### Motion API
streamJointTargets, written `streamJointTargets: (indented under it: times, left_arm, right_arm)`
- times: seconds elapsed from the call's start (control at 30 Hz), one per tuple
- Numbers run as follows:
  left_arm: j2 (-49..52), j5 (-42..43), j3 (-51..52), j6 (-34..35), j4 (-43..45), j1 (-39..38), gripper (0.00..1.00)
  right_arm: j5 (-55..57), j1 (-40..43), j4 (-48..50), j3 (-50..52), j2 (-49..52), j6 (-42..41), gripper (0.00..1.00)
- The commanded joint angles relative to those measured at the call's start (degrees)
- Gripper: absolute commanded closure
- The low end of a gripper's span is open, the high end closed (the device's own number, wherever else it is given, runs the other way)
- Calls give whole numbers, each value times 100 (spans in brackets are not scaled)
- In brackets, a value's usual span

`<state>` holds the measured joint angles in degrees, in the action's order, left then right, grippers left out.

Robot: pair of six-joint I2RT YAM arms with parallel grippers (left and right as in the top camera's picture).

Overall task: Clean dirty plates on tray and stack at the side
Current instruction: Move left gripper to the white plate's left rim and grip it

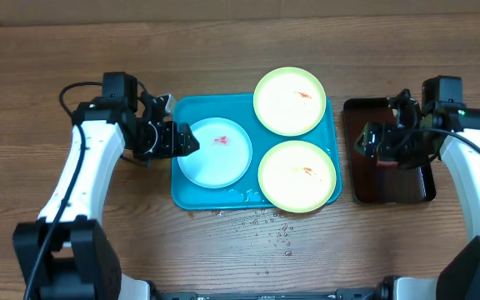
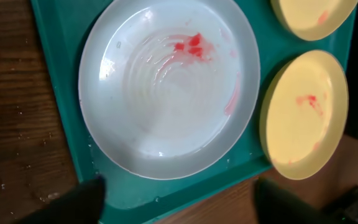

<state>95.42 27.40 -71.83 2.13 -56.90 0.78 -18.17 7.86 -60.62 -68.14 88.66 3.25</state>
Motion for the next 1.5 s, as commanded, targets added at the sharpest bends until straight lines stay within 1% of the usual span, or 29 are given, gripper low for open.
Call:
streamJointTargets:
  times: [0.0, 0.07, 0.13, 0.27, 0.37, 0.47, 0.57, 0.73, 0.97, 1.07, 1.1, 1.13, 1.17, 1.2, 1.33, 1.43, 1.47]
  left_arm:
    - [243, -1222, -125, 1458, -190, -323, 41]
    - [313, -1895, -118, 2031, -345, -501, 44]
    - [372, -2264, -103, 2398, -450, -713, 46]
    - [420, -2540, 33, 2894, -387, -1069, 46]
    - [446, -2914, 210, 3318, -223, -1178, 51]
    - [457, -2949, 461, 3563, 68, -1172, 58]
    - [457, -2929, 774, 3733, 511, -1167, 61]
    - [459, -2734, 1182, 3731, 1196, -1169, 67]
    - [459, -2736, 1641, 3729, 1749, -1169, 67]
    - [459, -2739, 1766, 3727, 1945, -1169, 69]
    - [459, -2739, 1790, 3727, 2013, -1169, 71]
    - [459, -2739, 1805, 3711, 2081, -1169, 76]
    - [459, -2743, 1812, 3659, 2144, -1169, 92]
    - [459, -2763, 1812, 3598, 2192, -1169, 96]
    - [459, -2870, 1812, 2992, 2487, -1165, 96]
    - [459, -3032, 1812, 2601, 2686, -1165, 96]
    - [459, -3104, 1812, 2520, 2730, -1165, 96]
  right_arm:
    - [15, 26, 101, -131, 20, -55, 17]
    - [81, 26, 146, -131, 20, -210, 18]
    - [293, 26, 201, -131, 20, -431, 19]
    - [802, 26, 251, -131, 20, -962, 22]
    - [946, 26, 310, -131, 20, -1176, 25]
    - [966, 26, 356, -131, 20, -1226, 26]
    - [966, 26, 358, -131, 20, -1226, 26]
    - [966, 26, 380, -131, 20, -1224, 26]
    - [968, 26, 431, -131, 20, -1224, 26]
    - [984, 26, 448, -131, 20, -1224, 26]
    - [981, 26, 459, -131, 20, -1224, 26]
    - [981, 26, 476, -131, 20, -1224, 27]
    - [984, 26, 505, -131, 20, -1224, 28]
    - [984, 26, 529, -131, 20, -1224, 29]
    - [1117, 26, 621, -131, 20, -1226, 32]
    - [1486, 26, 640, -129, 20, -1281, 37]
    - [1685, 26, 688, -127, 33, -1362, 37]
